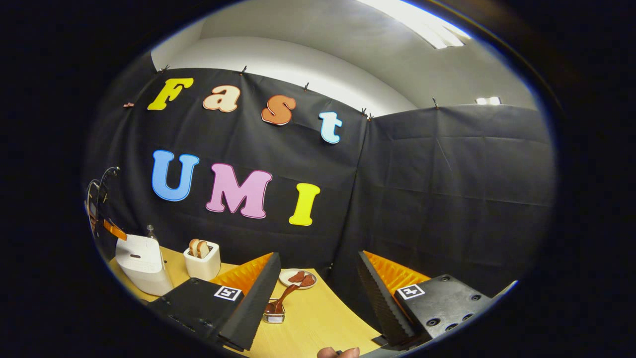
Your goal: Close the left gripper, press the button to open the rice cooker; take a wooden spoon from the chopstick holder with the right hand, scoop a spoonful of rice and pour it into the rice cooker, then put the wooden spoon back into the chopstick holder.
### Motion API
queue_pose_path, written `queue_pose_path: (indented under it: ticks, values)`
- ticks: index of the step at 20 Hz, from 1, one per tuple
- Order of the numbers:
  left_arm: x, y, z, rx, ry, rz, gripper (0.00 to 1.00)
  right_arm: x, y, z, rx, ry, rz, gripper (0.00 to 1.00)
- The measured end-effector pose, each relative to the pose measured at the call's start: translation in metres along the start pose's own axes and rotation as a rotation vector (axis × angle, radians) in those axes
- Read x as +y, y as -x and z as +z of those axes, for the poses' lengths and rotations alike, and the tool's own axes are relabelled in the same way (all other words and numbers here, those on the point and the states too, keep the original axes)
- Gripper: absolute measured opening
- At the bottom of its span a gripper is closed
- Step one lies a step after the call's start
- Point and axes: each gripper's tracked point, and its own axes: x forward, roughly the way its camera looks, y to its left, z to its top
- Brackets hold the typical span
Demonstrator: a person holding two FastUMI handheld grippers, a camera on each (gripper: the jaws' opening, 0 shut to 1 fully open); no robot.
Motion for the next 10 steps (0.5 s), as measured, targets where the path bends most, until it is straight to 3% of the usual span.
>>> queue_pose_path:
  ticks: [10]
  values:
    - [0.026,-0.037,-0.039,0.135,-0.018,0.021,0.06,-0.007,-0.012,-0.018,0.032,0.005,-0.043,0.97]
